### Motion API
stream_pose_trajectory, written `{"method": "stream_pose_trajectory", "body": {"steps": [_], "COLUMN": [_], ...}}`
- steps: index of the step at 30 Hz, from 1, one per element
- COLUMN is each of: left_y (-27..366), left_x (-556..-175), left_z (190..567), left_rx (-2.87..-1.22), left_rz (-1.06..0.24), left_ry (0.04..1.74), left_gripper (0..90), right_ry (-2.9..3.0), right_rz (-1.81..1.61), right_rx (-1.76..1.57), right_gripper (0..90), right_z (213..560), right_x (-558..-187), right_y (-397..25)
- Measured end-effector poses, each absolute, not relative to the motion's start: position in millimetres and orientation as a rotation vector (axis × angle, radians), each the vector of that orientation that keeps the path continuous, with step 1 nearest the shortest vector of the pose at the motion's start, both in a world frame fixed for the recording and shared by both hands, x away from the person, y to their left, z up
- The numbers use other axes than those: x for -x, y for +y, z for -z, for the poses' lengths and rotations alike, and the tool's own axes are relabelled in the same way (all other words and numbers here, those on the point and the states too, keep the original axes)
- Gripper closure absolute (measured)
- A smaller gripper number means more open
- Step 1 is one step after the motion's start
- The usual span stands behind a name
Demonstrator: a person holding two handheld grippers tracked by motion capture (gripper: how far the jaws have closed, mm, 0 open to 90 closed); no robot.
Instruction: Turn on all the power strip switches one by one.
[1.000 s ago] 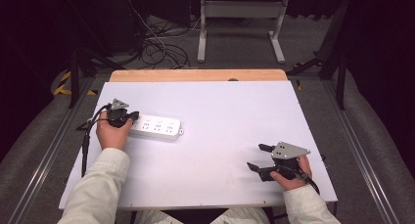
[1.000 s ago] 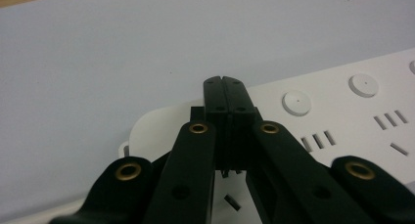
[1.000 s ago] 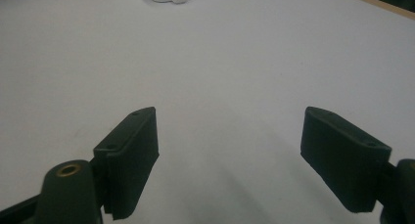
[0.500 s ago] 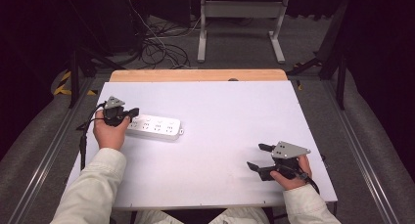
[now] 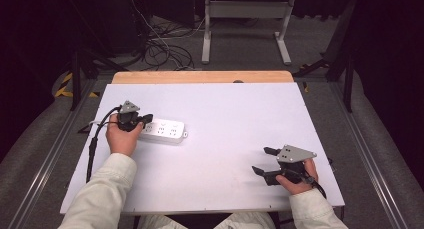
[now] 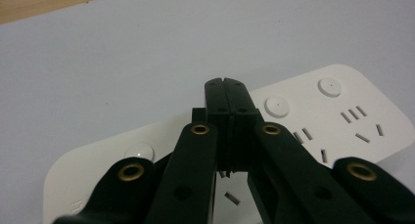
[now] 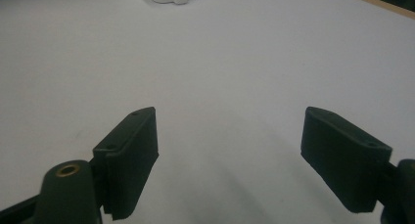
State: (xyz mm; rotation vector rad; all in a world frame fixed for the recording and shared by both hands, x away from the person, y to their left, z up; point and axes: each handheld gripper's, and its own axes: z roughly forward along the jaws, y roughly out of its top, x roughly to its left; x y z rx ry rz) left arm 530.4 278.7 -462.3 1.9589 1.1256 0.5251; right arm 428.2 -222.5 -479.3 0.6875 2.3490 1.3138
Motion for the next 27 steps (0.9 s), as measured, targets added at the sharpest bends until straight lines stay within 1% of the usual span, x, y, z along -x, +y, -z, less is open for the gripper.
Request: {"method": "stream_pose_trajectory", "body": {"steps": [17,19,27], "left_y": [273.1,273.8,275.6], "left_x": [-533.5,-534.0,-533.9], "left_z": [468.3,467.9,469.0], "left_rx": [-1.993,-1.999,-1.990], "left_rz": [-0.550,-0.570,-0.566], "left_ry": [1.139,1.132,1.134], "left_gripper": [90.0,90.0,90.0], "right_ry": [2.349,2.350,2.350], "right_rz": [-1.316,-1.315,-1.317], "right_rx": [-0.685,-0.686,-0.683], "right_gripper": [22.1,22.1,22.1], "right_z": [479.5,479.3,479.4], "right_x": [-428.1,-428.1,-428.0], "right_y": [-222.3,-222.5,-222.4]}}
